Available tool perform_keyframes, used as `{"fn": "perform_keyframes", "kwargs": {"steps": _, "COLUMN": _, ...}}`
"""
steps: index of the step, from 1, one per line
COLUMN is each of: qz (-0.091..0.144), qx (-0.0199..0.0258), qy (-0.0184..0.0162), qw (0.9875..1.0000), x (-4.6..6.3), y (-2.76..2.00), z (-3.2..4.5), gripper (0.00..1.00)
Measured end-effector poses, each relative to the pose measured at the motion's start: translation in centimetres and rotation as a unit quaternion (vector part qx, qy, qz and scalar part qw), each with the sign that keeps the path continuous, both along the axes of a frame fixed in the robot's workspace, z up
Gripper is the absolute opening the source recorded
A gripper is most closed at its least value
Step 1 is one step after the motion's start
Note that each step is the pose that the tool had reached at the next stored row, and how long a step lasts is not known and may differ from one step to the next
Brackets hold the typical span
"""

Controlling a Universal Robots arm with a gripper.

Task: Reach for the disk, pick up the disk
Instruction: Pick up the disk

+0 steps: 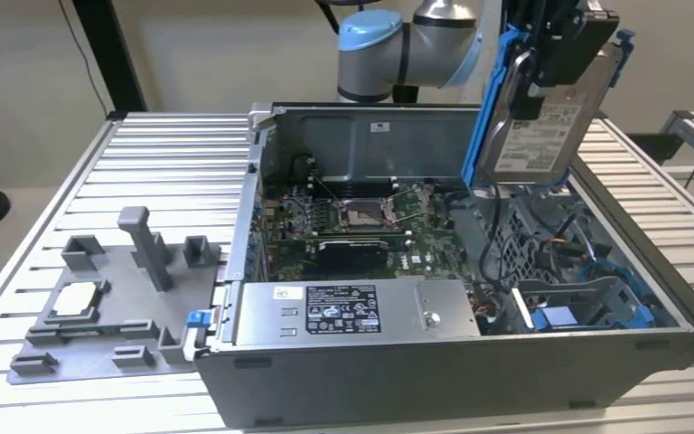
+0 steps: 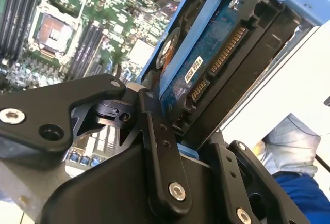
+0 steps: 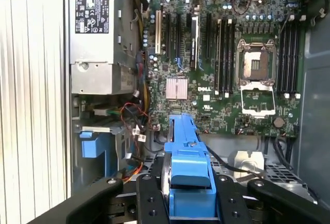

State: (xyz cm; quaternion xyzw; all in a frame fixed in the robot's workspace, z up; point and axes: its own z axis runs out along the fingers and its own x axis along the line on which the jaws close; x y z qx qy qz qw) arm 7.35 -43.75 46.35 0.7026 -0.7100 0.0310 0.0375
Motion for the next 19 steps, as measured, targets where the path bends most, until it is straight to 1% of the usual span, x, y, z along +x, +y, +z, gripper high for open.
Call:
{"fn": "perform_keyframes", "kwargs": {"steps": 5, "qz": 0.000, "qx": 0.0000, "qy": 0.0031, "qw": 1.0000, "x": 0.0, "y": -0.93, "z": 0.00, "gripper": 0.00}}
{"fn": "perform_keyframes", "kwargs": {"steps": 7, "qz": 0.000, "qx": 0.0000, "qy": 0.0041, "qw": 1.0000, "x": 0.0, "y": -1.17, "z": 0.00, "gripper": 0.00}}
{"fn": "perform_keyframes", "kwargs": {"steps": 9, "qz": 0.000, "qx": 0.0000, "qy": 0.0046, "qw": 1.0000, "x": 0.0, "y": -1.27, "z": 0.00, "gripper": 0.00}}
{"fn": "perform_keyframes", "kwargs": {"steps": 15, "qz": 0.000, "qx": 0.0000, "qy": 0.0048, "qw": 1.0000, "x": 0.0, "y": -1.33, "z": 0.00, "gripper": 0.00}}
{"fn": "perform_keyframes", "kwargs": {"steps": 19, "qz": 0.000, "qx": 0.0000, "qy": 0.0048, "qw": 1.0000, "x": 0.0, "y": -1.56, "z": 0.00, "gripper": 0.00}}
